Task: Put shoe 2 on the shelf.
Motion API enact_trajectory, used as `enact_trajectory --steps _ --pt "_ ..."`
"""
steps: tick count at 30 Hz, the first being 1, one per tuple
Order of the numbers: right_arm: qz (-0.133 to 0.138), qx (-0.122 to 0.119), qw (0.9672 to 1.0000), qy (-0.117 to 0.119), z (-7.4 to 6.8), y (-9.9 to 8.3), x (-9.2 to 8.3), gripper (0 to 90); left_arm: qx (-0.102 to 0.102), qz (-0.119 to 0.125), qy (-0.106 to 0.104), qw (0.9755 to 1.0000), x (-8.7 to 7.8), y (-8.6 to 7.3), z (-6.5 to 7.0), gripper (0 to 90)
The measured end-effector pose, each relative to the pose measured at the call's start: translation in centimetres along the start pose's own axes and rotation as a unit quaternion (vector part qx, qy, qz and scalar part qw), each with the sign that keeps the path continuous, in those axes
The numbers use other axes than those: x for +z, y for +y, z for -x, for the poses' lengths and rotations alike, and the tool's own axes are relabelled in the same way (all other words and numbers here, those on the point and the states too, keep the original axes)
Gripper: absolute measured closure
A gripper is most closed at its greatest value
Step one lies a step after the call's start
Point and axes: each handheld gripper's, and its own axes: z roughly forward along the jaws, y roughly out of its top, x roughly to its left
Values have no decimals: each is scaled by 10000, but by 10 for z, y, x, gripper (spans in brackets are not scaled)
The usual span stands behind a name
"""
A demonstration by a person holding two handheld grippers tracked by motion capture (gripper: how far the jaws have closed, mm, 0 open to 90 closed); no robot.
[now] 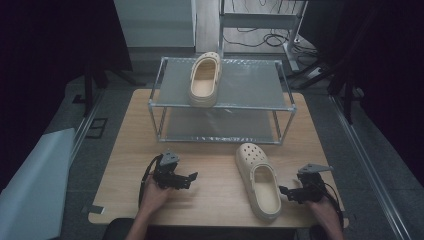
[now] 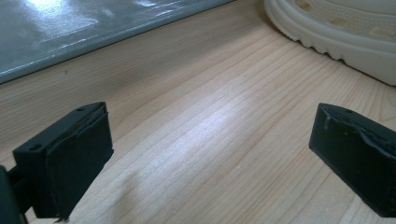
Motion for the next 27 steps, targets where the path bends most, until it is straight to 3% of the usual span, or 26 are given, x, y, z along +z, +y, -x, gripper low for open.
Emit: enact_trajectory --steps 8,14,20,25,27 --pt "353 203 9990 160 -8 -7 -25 64 -80 26 19 10000 -3 -1 -4 0" --pt "529 100 9982 272 -17 0 -36 46 -90 24 -40 9999 -2 -1 -4 0" --pt "566 -103 9976 379 -26 13 -26 23 -106 12 -100 9999 -1 -2 -5 0" --pt "399 -18 9988 275 -32 25 -13 40 -90 -24 -153 9998 1 -2 -4 0" --pt "308 124 9991 263 -32 29 -6 78 -75 -32 -151 9999 1 -2 -3 0"
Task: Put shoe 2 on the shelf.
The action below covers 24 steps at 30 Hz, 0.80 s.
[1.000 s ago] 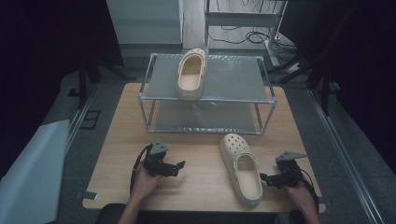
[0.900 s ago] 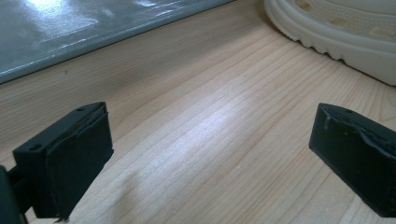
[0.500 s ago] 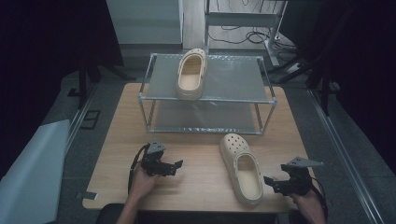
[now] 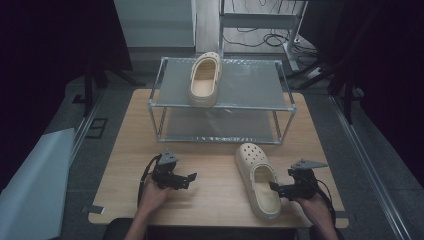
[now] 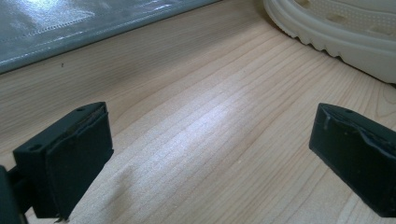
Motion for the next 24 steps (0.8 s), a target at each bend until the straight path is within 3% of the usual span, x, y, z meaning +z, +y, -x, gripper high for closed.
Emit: enact_trajectory --steps 8,12,15,19,22,24 --pt "-244 504 9984 7 0 16 23 150 20 23 -38 10000 0 0 0 0" --pt "-410 644 9970 -154 -1 24 33 264 21 21 -47 10000 0 0 0 0" --pt "-628 645 9955 -311 -4 29 39 388 29 13 -55 10000 1 0 1 0" --pt "-820 693 9938 -285 -8 35 42 529 37 8 -54 10000 1 0 1 0" --pt "-858 638 9928 -548 -10 38 40 621 39 5 -86 10000 2 0 2 0" --pt "-831 602 9929 -601 -7 38 38 659 68 -2 -84 9999 2 0 3 0"
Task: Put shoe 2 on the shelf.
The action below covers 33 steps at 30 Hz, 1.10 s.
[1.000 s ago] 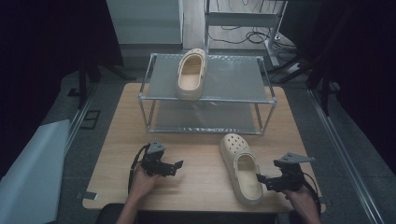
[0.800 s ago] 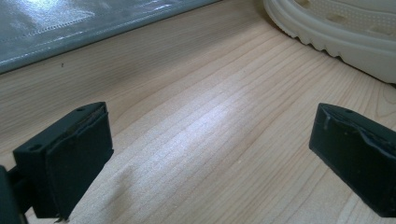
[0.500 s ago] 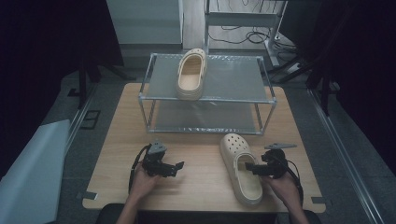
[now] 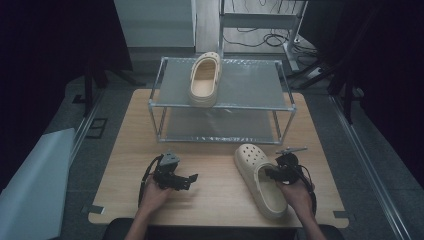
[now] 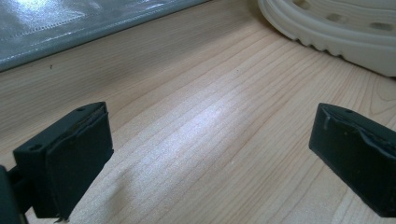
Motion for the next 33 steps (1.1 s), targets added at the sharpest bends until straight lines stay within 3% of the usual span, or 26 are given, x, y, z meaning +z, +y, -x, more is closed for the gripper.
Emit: enact_trajectory --steps 3,6,12,19,23,33 --pt "66 137 9999 34 10 -2 -3 734 -10 -8 1 10000 0 0 0 0" --pt "79 453 9984 325 22 -4 -5 741 -2 -38 19 10000 1 0 0 0" --pt "-45 794 9945 684 38 -2 -6 758 10 -64 9 10000 2 0 0 0" --pt "-91 1355 9826 1268 53 -5 -6 768 1 -63 0 10000 3 -1 0 0" --pt "-19 1606 9725 1684 57 -7 -7 773 13 -72 -2 10000 3 -1 0 0" --pt "107 1792 9596 2166 57 -3 -23 773 -16 -50 -10 10000 2 -1 -1 0"
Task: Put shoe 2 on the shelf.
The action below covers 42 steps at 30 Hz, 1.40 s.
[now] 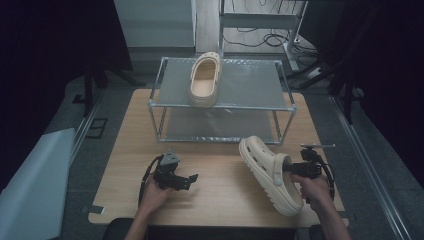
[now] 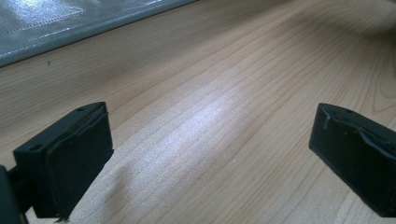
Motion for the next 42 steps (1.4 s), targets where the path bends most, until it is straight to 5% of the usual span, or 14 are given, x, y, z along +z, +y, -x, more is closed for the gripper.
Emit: enact_trajectory --steps 26,42 --pt "196 142 9947 1000 -54 38 -43 772 1 -48 4 10000 2 0 1 0" --pt "452 333 9930 1043 -82 87 -55 770 2 -53 13 10000 1 0 1 0"
